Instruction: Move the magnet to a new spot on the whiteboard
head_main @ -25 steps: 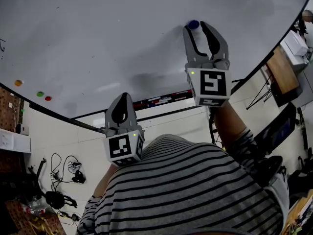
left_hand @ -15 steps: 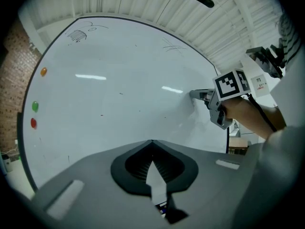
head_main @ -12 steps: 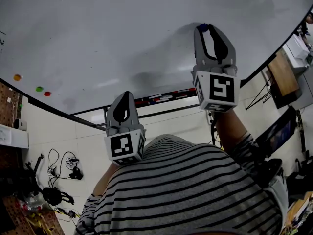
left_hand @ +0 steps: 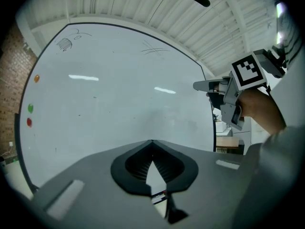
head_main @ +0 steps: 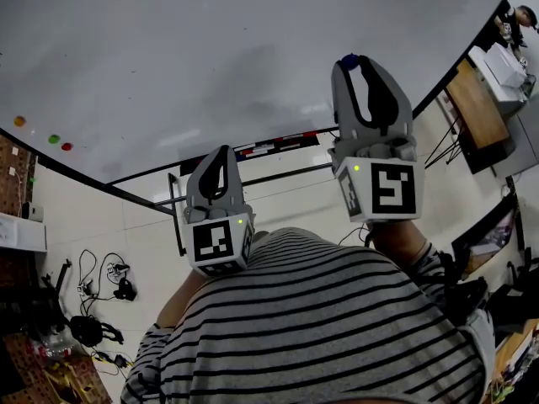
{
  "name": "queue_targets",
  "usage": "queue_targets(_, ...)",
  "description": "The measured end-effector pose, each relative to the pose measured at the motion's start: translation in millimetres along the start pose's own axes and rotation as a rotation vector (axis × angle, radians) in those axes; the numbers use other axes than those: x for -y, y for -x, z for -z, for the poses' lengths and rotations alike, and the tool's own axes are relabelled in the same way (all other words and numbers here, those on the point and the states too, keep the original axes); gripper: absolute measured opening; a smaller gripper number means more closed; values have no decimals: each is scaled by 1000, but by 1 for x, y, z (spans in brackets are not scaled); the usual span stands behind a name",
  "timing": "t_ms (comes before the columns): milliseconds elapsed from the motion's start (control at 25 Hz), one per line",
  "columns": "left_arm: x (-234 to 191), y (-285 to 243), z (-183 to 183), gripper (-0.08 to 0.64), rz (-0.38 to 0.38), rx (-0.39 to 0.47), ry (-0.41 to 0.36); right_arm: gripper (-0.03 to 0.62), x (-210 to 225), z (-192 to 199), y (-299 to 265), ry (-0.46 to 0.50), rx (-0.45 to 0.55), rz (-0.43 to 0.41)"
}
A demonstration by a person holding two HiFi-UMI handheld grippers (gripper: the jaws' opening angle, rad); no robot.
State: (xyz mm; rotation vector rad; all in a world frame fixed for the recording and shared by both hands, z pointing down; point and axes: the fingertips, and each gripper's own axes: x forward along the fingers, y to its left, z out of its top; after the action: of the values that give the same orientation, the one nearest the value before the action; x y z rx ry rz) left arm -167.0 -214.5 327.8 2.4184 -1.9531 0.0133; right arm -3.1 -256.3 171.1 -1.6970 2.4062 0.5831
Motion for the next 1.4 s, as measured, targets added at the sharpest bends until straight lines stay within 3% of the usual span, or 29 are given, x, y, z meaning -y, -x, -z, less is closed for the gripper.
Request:
queue_targets(160,39,19,-2,15,-2,3,-11,122,15,7,47,7,-34,-23)
queue_targets(440,91,61,-2,15,-28,15,-10,121,20,9,119,-69,-70,-79)
queue_targets(760,129,109,-4,14,-37,55,-47,121,21,18,178,-110,-112,-98)
queue_targets(1400,122,124,3,15,-83,52,-28,122,9,18,184,-113,-105,-131)
